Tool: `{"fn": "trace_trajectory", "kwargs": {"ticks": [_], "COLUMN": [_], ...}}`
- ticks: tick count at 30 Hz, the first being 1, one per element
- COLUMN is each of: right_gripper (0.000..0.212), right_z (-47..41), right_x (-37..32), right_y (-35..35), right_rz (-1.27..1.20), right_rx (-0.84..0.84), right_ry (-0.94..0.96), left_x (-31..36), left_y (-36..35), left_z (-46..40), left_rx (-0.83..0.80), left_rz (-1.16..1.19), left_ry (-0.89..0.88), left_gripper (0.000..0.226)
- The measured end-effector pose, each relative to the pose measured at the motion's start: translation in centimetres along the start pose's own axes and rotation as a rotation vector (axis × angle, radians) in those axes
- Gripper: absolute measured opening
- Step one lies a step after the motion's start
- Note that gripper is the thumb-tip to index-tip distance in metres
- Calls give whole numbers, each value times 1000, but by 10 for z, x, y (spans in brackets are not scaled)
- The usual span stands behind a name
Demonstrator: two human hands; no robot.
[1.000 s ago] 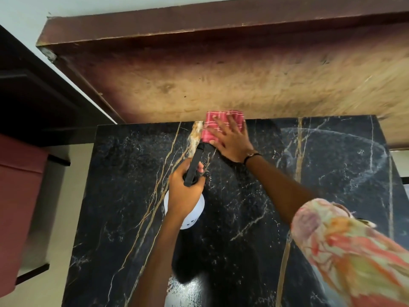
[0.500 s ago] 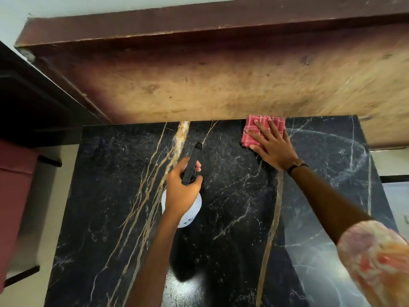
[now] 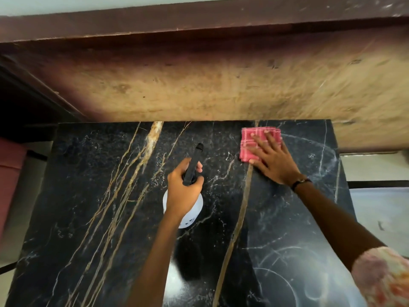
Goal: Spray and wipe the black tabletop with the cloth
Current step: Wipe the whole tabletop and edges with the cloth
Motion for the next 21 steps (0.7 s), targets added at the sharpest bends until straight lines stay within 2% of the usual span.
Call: {"fn": "trace_trajectory", "kwargs": {"ticks": [3,6,11,14,17,19,21], "right_gripper": [60,60,54,51,50,53,56], "right_z": [-27,-57,-32,27,61,51,30], "right_x": [28,8,-51,-39,18,48,51], "right_y": [4,-1,-13,-16,-5,-1,0], "right_rz": [-33,-16,39,57,51,23,-18], "right_rx": [-19,-26,-49,-41,-20,-29,-23], "right_ry": [-172,-196,90,229,106,-57,-196], "left_x": [2,3,5,6,5,3,3], "left_y": [-11,-21,-36,-40,-43,-45,-47], "left_z": [5,9,12,14,20,26,33], "left_rx": [2,-4,-13,-11,-4,-8,-19], "left_rz": [-7,1,-30,-42,-38,-59,-69], "left_ry": [0,3,6,5,18,18,19], "left_gripper": [19,19,20,20,19,19,19]}}
Point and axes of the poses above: each hand's wrist, its own z-axis away from the middle knuckle, its own y-axis out of the back of the hand, x = y × z, the point moved 9 cm from there along -z, towards the middle knuckle, and after that the axes turned 2 degrees about x, right-handed, at the moved point
